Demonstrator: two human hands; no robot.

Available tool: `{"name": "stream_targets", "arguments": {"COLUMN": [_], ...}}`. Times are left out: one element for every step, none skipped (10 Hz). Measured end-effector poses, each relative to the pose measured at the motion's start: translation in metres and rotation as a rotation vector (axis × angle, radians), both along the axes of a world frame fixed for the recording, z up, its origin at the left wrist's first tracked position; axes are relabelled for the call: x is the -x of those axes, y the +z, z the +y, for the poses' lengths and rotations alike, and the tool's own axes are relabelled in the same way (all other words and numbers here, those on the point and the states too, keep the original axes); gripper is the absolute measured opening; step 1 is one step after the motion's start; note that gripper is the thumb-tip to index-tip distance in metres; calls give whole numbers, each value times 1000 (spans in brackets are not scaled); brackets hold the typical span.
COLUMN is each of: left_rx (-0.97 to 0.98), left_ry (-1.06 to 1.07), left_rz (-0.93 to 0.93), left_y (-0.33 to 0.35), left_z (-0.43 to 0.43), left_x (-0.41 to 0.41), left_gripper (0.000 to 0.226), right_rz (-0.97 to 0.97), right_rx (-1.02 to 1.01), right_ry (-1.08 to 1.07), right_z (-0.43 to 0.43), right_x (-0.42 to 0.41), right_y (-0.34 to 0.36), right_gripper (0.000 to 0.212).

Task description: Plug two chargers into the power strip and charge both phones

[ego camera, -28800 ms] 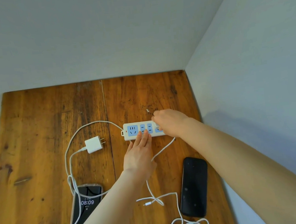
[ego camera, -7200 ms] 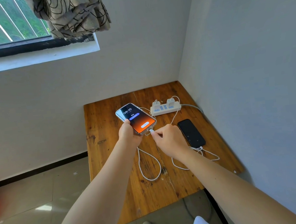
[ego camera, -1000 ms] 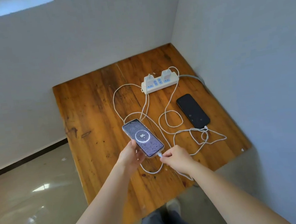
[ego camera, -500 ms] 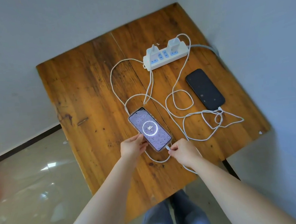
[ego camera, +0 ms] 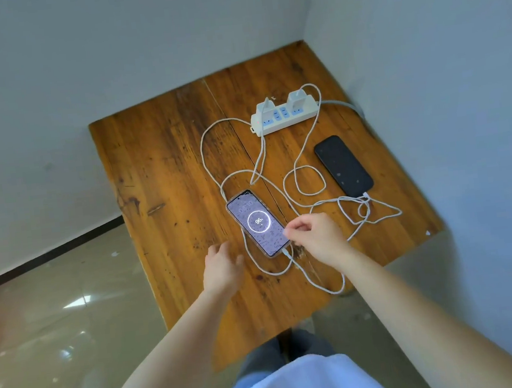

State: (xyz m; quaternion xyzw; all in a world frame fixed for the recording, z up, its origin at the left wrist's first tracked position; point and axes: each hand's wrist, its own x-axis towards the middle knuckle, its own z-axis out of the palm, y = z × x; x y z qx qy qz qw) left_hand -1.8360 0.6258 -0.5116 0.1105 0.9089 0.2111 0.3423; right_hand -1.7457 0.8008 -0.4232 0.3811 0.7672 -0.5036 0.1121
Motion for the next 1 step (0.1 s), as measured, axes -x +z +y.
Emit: {"name": "stream_targets", "arguments": {"left_rx": [149], "left_ry": [-158], "left_rz": [-61], "left_y": [-6], "left_z": [-26], "left_x": [-8], "left_gripper": [63], "right_rz": [206], "right_rx": [39], "right_ry": [-65], "right_z": [10], "right_x": [-9], "right_y": [67], "right_gripper": [9]}}
